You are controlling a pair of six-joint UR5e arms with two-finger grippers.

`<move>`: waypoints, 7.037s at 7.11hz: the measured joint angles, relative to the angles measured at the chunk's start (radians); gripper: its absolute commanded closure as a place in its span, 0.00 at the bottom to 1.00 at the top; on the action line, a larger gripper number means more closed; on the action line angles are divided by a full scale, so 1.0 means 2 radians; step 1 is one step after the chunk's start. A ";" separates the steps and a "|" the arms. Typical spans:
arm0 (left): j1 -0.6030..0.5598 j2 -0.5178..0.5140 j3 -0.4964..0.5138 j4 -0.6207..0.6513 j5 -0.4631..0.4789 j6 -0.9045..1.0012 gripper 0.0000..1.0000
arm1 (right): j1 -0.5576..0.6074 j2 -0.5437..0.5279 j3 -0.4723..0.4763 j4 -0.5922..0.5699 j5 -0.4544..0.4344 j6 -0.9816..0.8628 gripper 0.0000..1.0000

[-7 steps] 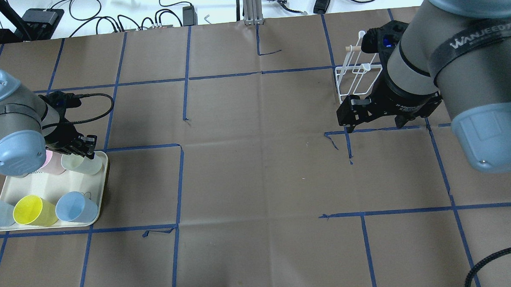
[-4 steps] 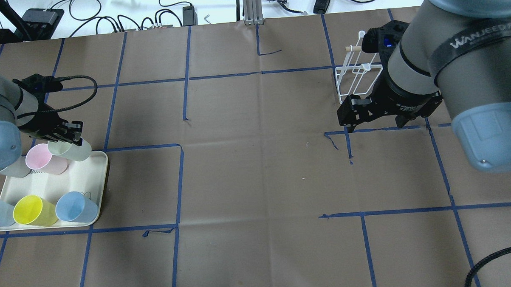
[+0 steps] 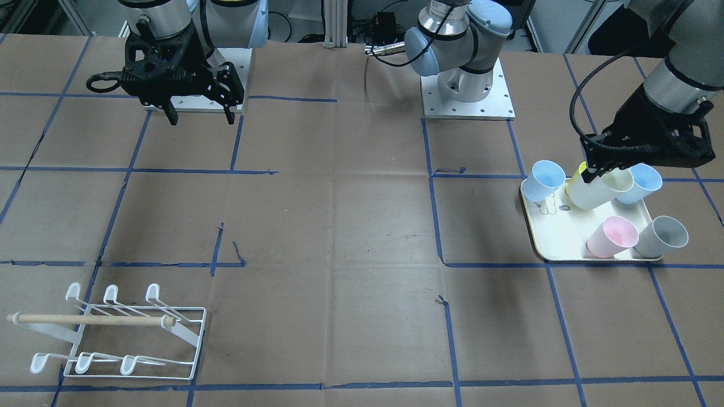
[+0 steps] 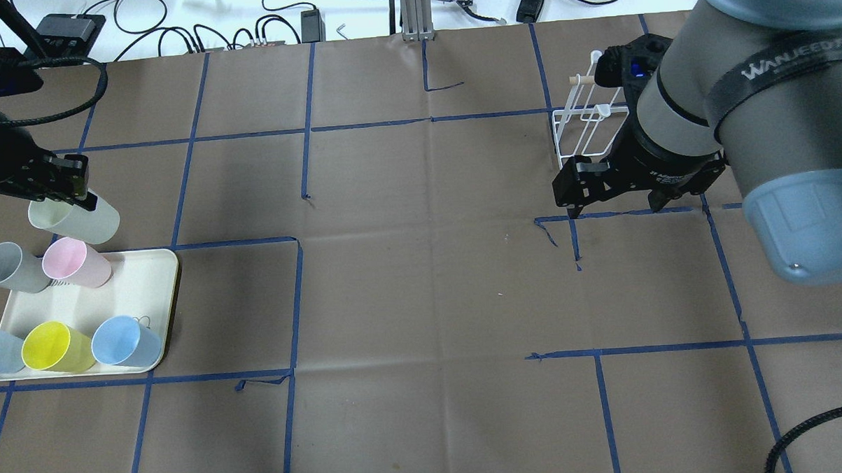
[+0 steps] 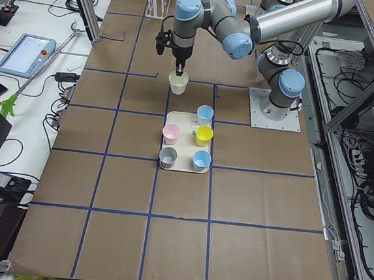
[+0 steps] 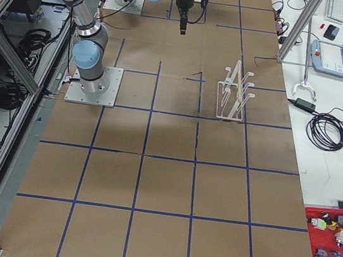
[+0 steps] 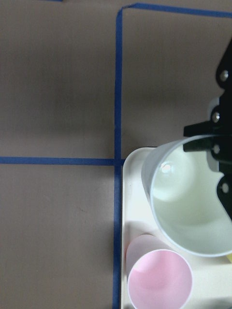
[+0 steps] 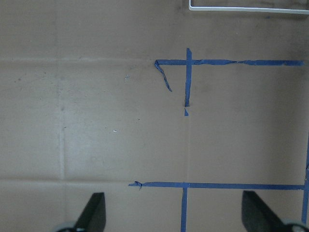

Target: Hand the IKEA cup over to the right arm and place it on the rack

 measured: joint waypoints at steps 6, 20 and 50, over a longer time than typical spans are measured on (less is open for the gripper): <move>-0.006 0.004 -0.003 0.049 -0.283 0.059 1.00 | 0.001 -0.002 0.153 -0.483 0.060 0.210 0.00; -0.132 -0.144 -0.254 0.894 -0.544 -0.042 0.94 | 0.031 0.124 0.187 -0.803 0.237 0.847 0.00; -0.148 -0.154 -0.253 0.943 -0.543 -0.106 0.04 | 0.104 0.250 0.074 -0.815 0.241 0.851 0.56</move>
